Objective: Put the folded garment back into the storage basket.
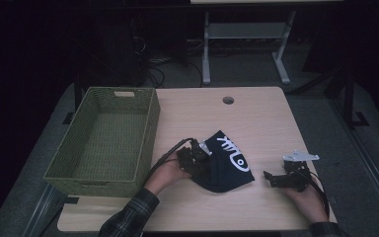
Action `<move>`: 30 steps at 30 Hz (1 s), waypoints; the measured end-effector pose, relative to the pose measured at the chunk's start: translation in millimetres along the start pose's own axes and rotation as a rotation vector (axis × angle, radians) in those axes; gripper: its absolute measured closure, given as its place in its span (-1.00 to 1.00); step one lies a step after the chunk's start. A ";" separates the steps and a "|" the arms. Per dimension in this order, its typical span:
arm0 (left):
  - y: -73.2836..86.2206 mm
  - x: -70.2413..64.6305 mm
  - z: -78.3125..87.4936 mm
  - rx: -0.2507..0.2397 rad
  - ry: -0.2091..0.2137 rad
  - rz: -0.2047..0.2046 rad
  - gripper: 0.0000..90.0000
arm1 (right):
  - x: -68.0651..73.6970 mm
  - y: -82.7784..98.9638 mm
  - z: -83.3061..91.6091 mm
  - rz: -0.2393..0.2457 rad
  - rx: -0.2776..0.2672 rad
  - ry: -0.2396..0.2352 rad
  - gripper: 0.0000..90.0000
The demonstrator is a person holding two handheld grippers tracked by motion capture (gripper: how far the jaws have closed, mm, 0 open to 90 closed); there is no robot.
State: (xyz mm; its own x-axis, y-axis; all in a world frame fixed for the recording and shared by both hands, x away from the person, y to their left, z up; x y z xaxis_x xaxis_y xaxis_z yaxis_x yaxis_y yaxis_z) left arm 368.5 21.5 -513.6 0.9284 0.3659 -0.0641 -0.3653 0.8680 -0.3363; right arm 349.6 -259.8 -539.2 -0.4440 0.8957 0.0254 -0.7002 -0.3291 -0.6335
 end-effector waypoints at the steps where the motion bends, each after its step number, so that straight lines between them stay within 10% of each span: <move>1: 0.1 0.6 0.7 -0.003 0.003 0.005 0.66 | -0.1 0.0 0.0 0.001 0.000 0.000 -0.85; 30: -25.4 -1.6 59.7 -0.146 0.028 0.037 0.68 | -0.2 -0.1 0.0 0.002 -0.001 0.000 -0.85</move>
Point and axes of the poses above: each handheld gripper's, and its own axes: z roughly backward along the jaws, y roughly out of its underside, x roughly to its left, the point moved 8 cm from there along -z, roughly forward along the jaws, and after that the axes turned 6 degrees about x, right-handed, at the moved point
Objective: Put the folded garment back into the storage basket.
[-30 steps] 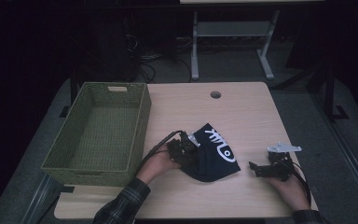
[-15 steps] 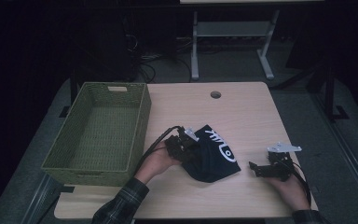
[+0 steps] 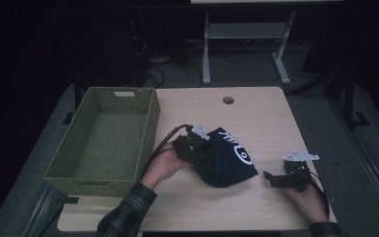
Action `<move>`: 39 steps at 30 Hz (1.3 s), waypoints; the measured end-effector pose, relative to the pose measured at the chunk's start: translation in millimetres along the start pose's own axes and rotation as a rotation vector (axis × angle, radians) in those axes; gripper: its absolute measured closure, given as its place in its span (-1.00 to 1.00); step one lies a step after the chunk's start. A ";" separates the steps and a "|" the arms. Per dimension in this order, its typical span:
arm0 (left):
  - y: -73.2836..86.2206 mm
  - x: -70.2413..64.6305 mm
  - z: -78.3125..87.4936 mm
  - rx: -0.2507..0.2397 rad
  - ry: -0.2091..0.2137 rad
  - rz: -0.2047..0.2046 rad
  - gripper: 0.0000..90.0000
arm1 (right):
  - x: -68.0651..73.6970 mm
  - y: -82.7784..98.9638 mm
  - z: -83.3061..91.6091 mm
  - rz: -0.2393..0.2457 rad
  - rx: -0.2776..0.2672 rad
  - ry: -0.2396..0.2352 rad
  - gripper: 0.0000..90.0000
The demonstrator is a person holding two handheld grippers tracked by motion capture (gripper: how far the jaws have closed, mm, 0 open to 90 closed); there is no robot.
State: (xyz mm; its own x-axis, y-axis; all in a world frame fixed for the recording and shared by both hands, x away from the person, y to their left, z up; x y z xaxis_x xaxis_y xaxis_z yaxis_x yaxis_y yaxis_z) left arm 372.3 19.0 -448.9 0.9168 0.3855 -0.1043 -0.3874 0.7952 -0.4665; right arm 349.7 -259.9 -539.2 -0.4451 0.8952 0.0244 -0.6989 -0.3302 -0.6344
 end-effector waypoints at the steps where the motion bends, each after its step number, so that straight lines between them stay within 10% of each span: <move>1: -2.1 0.1 2.9 -0.010 0.001 0.008 0.68 | 0.0 0.0 0.0 0.000 0.000 0.000 -0.85; 39: -24.0 29.3 111.7 -0.046 -0.088 0.014 0.68 | 0.3 -0.1 0.0 -0.003 -0.001 -0.001 -0.85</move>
Point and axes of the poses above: each handheld gripper's, and its own axes: z roughly backward along the jaws, y roughly out of its underside, x roughly to its left, the point moved 8 cm from there along -z, roughly forward along the jaws, and after that the axes turned 6 degrees about x, right-handed, at the moved point
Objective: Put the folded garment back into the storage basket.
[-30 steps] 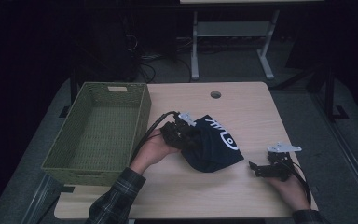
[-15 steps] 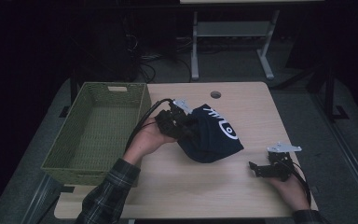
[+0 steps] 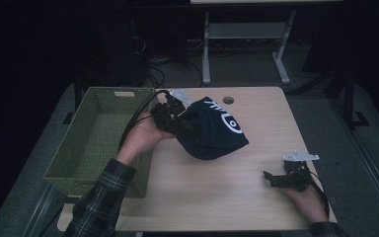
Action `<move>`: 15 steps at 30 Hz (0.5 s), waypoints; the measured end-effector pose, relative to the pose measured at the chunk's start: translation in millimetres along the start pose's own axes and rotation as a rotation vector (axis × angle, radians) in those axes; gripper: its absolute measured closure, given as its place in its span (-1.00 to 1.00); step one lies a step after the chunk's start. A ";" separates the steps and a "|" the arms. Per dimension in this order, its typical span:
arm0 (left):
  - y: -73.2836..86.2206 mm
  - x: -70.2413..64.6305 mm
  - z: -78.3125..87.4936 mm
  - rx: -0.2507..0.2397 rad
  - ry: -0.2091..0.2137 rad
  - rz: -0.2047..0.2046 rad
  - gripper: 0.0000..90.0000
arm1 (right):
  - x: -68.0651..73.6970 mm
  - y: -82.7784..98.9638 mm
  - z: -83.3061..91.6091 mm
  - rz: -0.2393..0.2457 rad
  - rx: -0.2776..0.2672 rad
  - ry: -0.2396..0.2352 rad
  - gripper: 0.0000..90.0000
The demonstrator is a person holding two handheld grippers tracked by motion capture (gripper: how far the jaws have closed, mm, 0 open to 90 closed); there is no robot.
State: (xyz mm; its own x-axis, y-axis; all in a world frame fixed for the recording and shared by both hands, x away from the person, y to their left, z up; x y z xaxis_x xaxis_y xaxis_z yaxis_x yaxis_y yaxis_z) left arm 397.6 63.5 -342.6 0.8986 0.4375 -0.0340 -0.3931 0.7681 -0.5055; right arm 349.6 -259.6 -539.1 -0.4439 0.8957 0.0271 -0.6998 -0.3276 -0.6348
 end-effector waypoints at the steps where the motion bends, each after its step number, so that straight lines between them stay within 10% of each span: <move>1: 1.0 1.4 2.0 -0.007 -0.006 0.012 0.68 | 0.0 0.0 0.0 0.000 0.000 0.000 -0.85; 15: 29.0 29.3 33.6 -0.015 -0.079 0.089 0.68 | 0.0 0.0 -0.1 -0.001 0.000 0.002 -0.85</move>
Point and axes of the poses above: each handheld gripper's, and its own axes: z roughly backward along the jaws, y roughly out of its underside, x roughly to its left, the point moved 8 cm from there along -z, roughly forward along the jaws, and after that the axes turned 6 degrees about x, right-handed, at the moved point
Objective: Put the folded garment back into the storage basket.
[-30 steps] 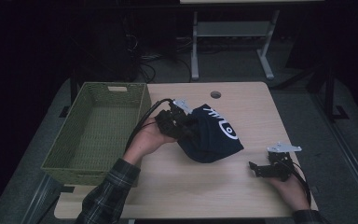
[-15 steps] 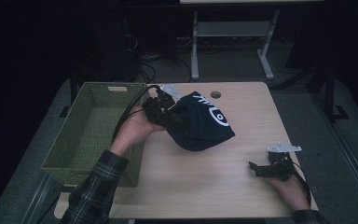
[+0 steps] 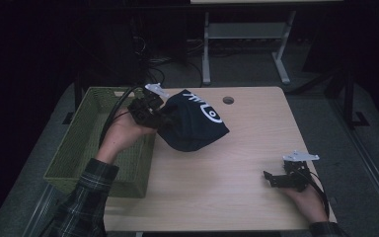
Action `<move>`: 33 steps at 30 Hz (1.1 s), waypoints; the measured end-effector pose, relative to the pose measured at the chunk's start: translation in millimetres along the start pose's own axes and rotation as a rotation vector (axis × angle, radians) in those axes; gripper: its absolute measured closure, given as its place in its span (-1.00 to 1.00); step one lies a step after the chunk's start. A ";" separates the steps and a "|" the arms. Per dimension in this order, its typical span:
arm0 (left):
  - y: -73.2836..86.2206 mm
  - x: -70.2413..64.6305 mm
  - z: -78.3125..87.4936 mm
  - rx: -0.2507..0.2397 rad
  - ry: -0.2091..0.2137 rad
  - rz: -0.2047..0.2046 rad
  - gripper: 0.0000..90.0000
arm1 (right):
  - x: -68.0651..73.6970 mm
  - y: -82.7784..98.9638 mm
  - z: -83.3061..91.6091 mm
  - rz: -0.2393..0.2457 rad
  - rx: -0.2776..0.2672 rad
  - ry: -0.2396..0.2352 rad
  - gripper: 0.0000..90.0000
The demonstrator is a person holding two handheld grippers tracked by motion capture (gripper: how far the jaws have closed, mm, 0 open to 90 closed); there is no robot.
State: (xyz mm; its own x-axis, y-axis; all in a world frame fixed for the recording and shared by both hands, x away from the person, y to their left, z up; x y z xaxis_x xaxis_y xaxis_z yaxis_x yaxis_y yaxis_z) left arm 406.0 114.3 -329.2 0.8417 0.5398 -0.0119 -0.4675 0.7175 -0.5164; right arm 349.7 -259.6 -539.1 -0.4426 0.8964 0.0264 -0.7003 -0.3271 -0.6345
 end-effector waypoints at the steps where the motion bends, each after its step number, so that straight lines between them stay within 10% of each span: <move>1: 2.8 3.2 3.1 -0.002 -0.007 0.010 0.68 | 0.0 0.0 0.0 0.000 0.000 0.000 -0.85; 33: 84.3 77.3 69.8 -0.055 -0.203 0.257 0.68 | 0.0 0.0 0.0 -0.001 0.000 0.000 -0.85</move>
State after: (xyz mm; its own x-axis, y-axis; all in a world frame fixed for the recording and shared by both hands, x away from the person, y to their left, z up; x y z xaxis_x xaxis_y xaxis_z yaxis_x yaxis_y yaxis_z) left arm 412.8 247.3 -313.9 0.6243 0.7810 0.0206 -0.6377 0.5246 -0.5640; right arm 349.7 -259.6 -539.1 -0.4419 0.8967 0.0266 -0.7007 -0.3265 -0.6343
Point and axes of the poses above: each handheld gripper's, and its own axes: z roughly backward along the jaws, y roughly out of its underside, x roughly to its left, the point moved 8 cm from there along -z, roughly forward along the jaws, and after that the axes turned 6 degrees about x, right-handed, at the moved point
